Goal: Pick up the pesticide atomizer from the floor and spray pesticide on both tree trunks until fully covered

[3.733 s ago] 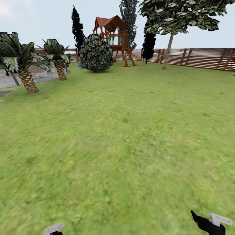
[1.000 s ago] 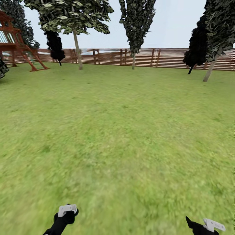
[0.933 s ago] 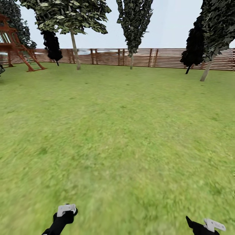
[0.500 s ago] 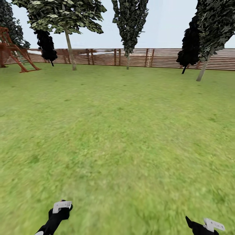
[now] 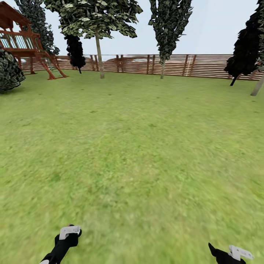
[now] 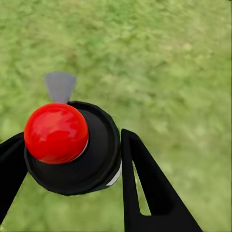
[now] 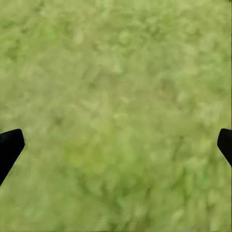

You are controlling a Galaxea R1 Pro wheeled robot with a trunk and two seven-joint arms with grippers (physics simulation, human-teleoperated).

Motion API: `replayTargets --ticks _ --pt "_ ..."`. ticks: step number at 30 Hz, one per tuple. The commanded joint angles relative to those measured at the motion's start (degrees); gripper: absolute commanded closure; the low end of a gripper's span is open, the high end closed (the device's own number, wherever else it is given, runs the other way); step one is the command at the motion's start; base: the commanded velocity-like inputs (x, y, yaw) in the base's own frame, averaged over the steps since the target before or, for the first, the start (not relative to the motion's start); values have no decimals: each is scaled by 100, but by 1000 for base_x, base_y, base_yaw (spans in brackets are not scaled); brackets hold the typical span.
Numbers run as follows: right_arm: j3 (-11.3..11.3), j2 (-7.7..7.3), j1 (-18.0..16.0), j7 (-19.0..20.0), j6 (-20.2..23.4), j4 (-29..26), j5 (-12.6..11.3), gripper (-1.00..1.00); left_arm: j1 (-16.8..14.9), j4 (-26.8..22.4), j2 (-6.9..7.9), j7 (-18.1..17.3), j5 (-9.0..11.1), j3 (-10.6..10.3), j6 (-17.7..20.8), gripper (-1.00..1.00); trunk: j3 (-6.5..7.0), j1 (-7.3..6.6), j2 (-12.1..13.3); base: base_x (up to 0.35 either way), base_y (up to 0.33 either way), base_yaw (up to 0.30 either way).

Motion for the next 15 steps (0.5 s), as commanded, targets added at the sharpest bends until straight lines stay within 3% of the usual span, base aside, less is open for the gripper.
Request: replayTargets --ticks 1,11,15 --pt "0 0 0 0 0 2 0 -100 0 0 0 4 -1 0 -1 100 0 0 0 316 150 277" --pt "0 0 -1 0 0 5 0 -100 2 0 0 13 4 0 -1 100 0 0 0 322 105 277" --pt "0 4 -1 -8 -22 268 2 -100 8 0 2 13 4 0 -6 100 0 0 0 329 78 103"
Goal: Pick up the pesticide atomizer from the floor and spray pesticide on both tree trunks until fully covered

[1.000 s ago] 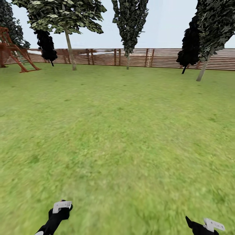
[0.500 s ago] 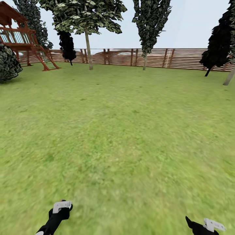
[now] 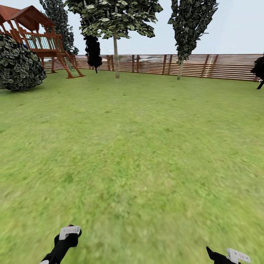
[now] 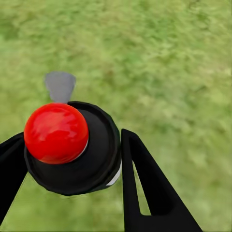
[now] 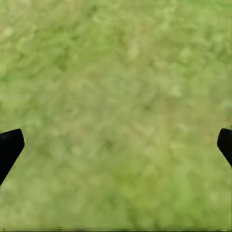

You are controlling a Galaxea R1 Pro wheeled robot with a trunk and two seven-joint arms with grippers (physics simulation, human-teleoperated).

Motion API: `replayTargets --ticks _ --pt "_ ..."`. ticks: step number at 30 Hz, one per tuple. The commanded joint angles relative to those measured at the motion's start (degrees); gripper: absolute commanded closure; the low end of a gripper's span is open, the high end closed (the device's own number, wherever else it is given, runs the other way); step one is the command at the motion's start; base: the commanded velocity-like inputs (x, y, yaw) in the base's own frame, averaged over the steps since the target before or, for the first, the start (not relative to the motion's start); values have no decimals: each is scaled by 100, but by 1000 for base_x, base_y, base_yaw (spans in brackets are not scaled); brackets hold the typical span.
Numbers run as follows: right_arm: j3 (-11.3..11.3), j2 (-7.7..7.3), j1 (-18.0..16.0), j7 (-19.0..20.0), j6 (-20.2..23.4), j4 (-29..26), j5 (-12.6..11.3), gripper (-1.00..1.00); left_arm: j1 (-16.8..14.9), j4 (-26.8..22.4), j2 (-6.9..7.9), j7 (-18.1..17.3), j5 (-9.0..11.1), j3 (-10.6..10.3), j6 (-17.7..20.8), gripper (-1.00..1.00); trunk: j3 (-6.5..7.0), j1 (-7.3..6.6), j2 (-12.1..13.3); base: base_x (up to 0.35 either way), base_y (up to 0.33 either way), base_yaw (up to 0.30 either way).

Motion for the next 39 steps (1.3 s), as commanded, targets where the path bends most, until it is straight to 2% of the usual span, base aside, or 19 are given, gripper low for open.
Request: replayTargets --ticks 1,5,7,9,14,15,17,18,19,20,21,22,23,24,27,28,39 --pt "-1 -2 -2 0 -61 100 -4 -100 0 0 1 5 2 0 -3 100 0 0 0 329 77 15" --pt "6 -4 0 -1 -671 224 6 -100 0 0 0 5 2 0 -4 100 0 0 0 329 78 4" --pt "7 12 0 5 -785 232 -4 -100 0 0 2 5 2 0 -5 100 0 0 0 329 77 0" --pt "2 94 0 0 -800 227 -4 -100 0 -3 4 5 2 0 -5 100 0 0 0 329 77 0" --pt "3 126 0 -9 -861 239 -1 -100 1 -2 -1 5 2 0 -11 100 0 0 0 329 77 0" --pt "5 195 0 -9 -1028 297 6 -100 1 -1 -1 5 2 0 -12 100 0 0 0 329 78 0" --pt "7 425 0 -15 -1727 594 63 -100 4 0 -5 5 2 0 -13 100 0 0 0 329 76 0" --pt "7 514 3 -14 -2156 767 208 -100 4 0 -8 5 2 0 -13 100 0 0 0 329 74 0" --pt "7 575 23 -13 -2513 949 456 -100 5 0 -9 5 2 0 -13 100 0 0 0 329 74 0" --pt "7 607 45 -14 -2682 1074 673 -100 3 0 -11 5 2 1 -13 100 0 0 0 329 73 0" --pt "8 682 118 -15 -2911 1240 1116 -100 2 0 -15 2 2 1 -13 100 0 0 0 329 72 0" --pt "8 744 164 -18 -3026 1306 1419 -100 3 0 -17 3 2 0 -13 100 0 0 0 329 67 0" --pt "3 842 209 -52 -3130 1358 1842 -100 2 0 -18 2 2 0 -18 100 0 0 0 329 37 0" --pt "-3 892 231 -199 -3180 1385 2086 -100 1 0 -19 2 2 0 -17 100 0 0 0 329 19 0" --pt "-5 933 252 -775 -3200 1418 2309 -100 1 0 -19 2 2 0 -14 100 0 0 0 329 7 0" --pt "-3 931 253 -822 -3198 1423 2324 -100 2 0 -19 0 2 0 -15 100 0 0 0 329 2 0" --pt "-1 943 264 -906 -3196 1440 2351 -100 15 -9 -73 1 4 0 -14 100 0 0 0 332 0 0"
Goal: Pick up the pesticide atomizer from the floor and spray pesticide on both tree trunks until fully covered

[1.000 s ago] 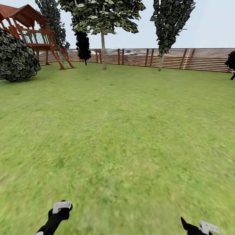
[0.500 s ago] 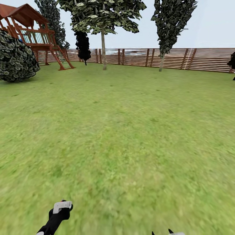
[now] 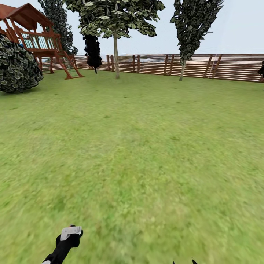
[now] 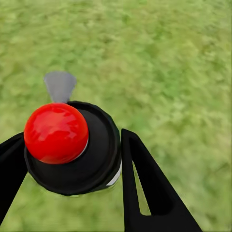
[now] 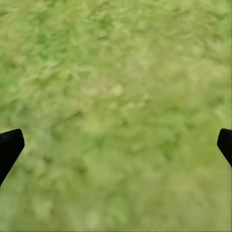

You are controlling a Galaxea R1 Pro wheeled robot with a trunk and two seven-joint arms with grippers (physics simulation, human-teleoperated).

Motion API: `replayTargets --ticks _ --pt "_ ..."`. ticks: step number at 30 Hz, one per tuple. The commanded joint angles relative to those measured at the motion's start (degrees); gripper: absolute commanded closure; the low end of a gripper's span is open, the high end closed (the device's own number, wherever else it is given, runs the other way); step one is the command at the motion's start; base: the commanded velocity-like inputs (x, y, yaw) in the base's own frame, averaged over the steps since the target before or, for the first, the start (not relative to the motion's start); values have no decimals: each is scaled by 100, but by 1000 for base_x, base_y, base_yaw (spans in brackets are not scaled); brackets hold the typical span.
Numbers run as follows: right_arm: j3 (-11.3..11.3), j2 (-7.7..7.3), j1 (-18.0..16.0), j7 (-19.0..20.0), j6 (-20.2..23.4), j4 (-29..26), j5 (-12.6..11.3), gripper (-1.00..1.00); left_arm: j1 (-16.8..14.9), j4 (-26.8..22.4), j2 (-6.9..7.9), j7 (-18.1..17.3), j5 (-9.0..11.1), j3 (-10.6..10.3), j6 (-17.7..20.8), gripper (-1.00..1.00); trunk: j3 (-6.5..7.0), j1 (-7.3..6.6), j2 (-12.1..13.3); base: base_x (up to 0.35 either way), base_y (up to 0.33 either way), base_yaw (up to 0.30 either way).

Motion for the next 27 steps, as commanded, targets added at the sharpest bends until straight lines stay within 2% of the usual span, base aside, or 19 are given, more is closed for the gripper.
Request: replayTargets --ticks 1,7,13,14,15,17,20,27 --pt "0 -2 0 0 0 0 0 -100 1 0 -4 2 1 0 -1 100 0 0 0 333 0 0" --pt "0 -1 0 0 0 0 0 -100 -4 -30 7 6 2 5 0 100 0 0 0 334 0 0" --pt "0 -1 0 0 0 0 0 -100 3 -332 -2 6 26 17 2 100 0 0 0 334 0 0" --pt "0 1 0 0 0 0 0 -100 23 -797 -74 -20 458 7 17 100 0 0 0 334 0 0" --pt "0 -1 0 0 0 0 0 -100 30 -968 -94 -28 614 -2 21 100 0 0 0 334 0 0" --pt "0 1 0 0 0 0 0 -100 35 -1216 -106 -33 766 9 47 100 0 0 0 334 0 0" --pt "0 -1 0 0 0 0 0 -100 36 -1136 -145 -42 838 -5 49 100 0 0 0 334 0 0" --pt "0 -1 0 0 0 0 0 -100 37 -1160 -175 -36 841 -16 82 100 0 0 0 334 0 0"
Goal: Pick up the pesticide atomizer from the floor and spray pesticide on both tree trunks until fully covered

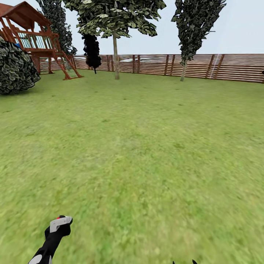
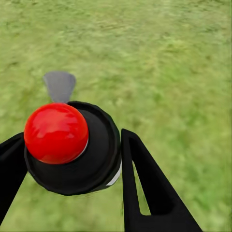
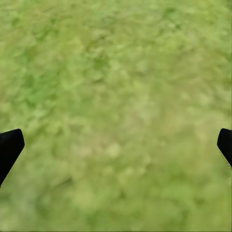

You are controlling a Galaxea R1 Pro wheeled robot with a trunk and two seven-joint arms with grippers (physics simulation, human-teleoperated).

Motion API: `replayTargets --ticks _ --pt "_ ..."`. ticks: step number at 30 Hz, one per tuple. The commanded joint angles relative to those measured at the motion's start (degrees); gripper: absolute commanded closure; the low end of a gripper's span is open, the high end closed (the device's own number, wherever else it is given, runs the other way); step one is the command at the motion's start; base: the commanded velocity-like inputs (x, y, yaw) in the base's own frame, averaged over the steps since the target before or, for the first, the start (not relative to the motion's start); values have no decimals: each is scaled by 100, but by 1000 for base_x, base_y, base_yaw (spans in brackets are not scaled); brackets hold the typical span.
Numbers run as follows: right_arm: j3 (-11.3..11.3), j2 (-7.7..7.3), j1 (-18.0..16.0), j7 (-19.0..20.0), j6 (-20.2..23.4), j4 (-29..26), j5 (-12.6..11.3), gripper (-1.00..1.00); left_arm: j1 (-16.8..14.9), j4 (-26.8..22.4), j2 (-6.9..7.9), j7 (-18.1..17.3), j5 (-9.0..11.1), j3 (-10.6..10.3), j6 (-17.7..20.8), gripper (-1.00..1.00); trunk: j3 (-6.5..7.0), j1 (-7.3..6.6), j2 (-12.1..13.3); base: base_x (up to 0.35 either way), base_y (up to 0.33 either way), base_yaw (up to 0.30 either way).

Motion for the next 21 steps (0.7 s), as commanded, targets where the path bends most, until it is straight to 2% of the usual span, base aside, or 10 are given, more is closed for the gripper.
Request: replayTargets --ticks 1,3,8,13,21 --pt "0 1 0 0 0 0 0 -100 0 -10 5 6 6 0 2 100 0 0 0 335 0 0" --pt "0 0 0 0 0 0 0 -100 0 -34 29 6 13 18 18 100 0 0 0 336 0 0" --pt "0 1 0 0 0 0 0 -100 0 -44 43 13 17 -2 340 100 0 0 0 337 0 0" --pt "0 2 0 0 2 0 0 -100 0 -46 55 13 17 14 374 100 0 0 0 332 84 0" --pt "0 2 0 0 2 0 0 -100 0 -48 53 21 17 -8 367 100 0 0 0 296 179 0"
